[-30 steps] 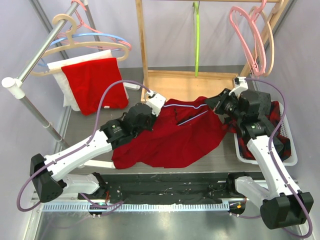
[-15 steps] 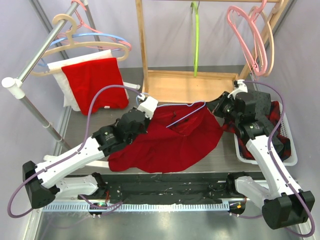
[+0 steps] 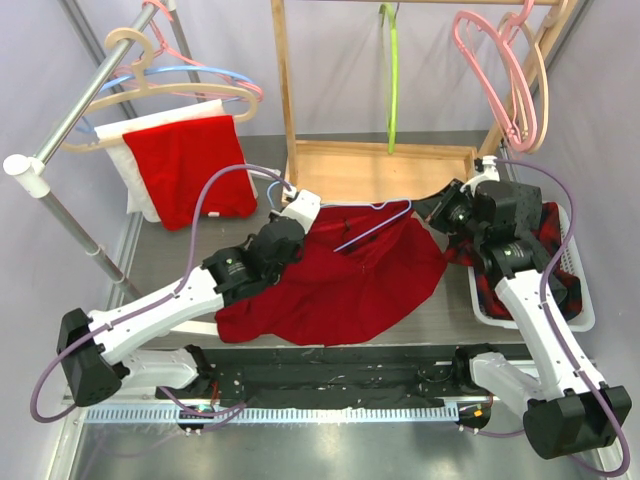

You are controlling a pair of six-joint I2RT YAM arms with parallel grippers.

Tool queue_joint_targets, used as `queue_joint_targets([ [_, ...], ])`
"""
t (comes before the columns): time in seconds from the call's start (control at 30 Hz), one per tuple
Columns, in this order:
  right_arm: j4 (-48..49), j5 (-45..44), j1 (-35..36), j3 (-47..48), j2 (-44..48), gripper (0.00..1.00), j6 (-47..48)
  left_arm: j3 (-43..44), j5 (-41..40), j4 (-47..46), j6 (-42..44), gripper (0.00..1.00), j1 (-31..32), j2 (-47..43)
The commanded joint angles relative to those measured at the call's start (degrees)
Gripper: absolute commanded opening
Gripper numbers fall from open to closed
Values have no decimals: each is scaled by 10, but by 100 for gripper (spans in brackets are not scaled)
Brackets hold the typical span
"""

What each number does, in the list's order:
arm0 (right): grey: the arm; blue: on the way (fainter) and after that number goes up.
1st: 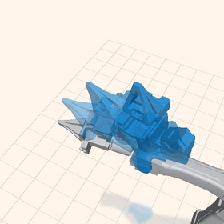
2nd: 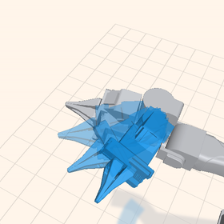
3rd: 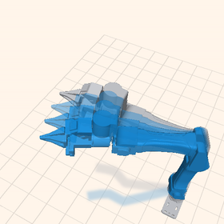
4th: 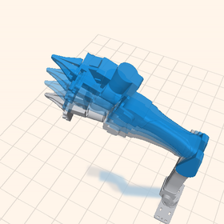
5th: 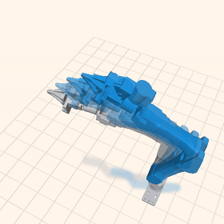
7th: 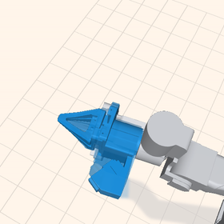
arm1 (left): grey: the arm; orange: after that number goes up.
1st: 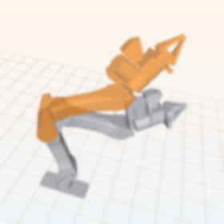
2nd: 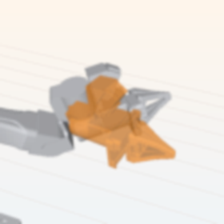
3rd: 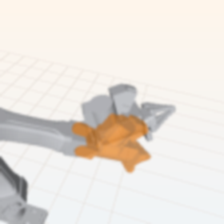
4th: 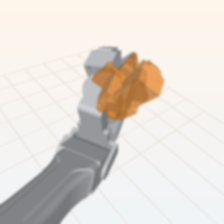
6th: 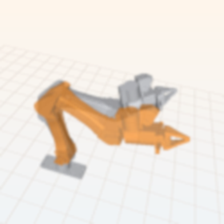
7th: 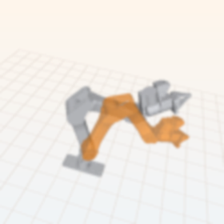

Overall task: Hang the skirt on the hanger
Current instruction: Hang the skirt on the hanger.

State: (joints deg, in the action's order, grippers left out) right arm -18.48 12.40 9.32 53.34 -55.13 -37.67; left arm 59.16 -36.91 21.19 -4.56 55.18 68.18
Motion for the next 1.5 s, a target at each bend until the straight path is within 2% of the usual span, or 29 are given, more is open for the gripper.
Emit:
queue_joint_targets([
  [0.0,65,3,-5,41,24,1,-44,25,-46,2,14,0,9,19],
  [0.2,31,-79,-10,44,36,1,-38,17,-87,5,11,0,11,20],
  [0.33,25,-99,-13,33,44,1,-37,12,-102,10,8,0,11,14],
  [0.53,16,-121,-13,33,36,1,-14,2,-97,14,4,0,11,6],
  [0.73,-7,-200,-13,58,-4,1,44,-8,-69,17,-2,0,11,-8],
  [1.07,-12,-175,-11,92,-33,1,80,7,-68,8,-2,0,11,6],
  [1.17,-34,-210,-3,111,-53,1,85,24,-59,3,-5,0,12,27],
  [1.3,-52,-300,20,126,-67,1,81,42,-68,0,-12,0,20,53],
  [1.4,-59,-356,47,135,-77,1,80,59,-98,8,-23,0,21,71],
  [1.47,-61,-370,60,133,-81,1,76,73,-145,21,-37,0,21,80],
])
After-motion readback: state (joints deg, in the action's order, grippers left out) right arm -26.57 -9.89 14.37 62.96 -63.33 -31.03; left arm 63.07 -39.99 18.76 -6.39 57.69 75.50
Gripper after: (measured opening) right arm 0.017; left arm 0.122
